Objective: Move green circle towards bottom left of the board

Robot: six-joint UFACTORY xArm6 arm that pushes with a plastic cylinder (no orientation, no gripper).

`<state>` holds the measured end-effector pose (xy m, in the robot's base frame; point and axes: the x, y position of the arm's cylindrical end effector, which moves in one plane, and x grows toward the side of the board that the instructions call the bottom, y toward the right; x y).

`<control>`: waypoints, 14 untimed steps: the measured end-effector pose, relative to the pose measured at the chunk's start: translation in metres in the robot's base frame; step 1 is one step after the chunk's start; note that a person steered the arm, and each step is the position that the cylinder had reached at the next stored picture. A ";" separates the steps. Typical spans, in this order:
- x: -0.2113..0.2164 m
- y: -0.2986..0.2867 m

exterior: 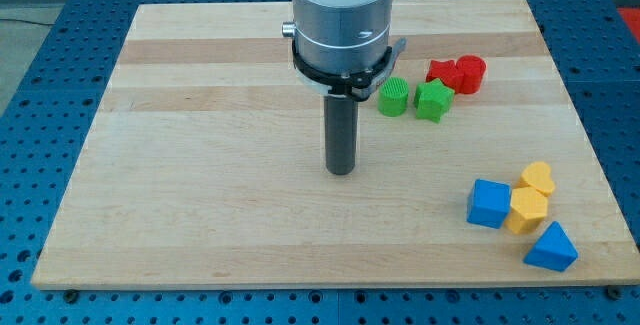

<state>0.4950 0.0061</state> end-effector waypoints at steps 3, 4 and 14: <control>0.001 -0.003; 0.001 -0.004; -0.125 -0.119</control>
<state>0.3698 -0.1132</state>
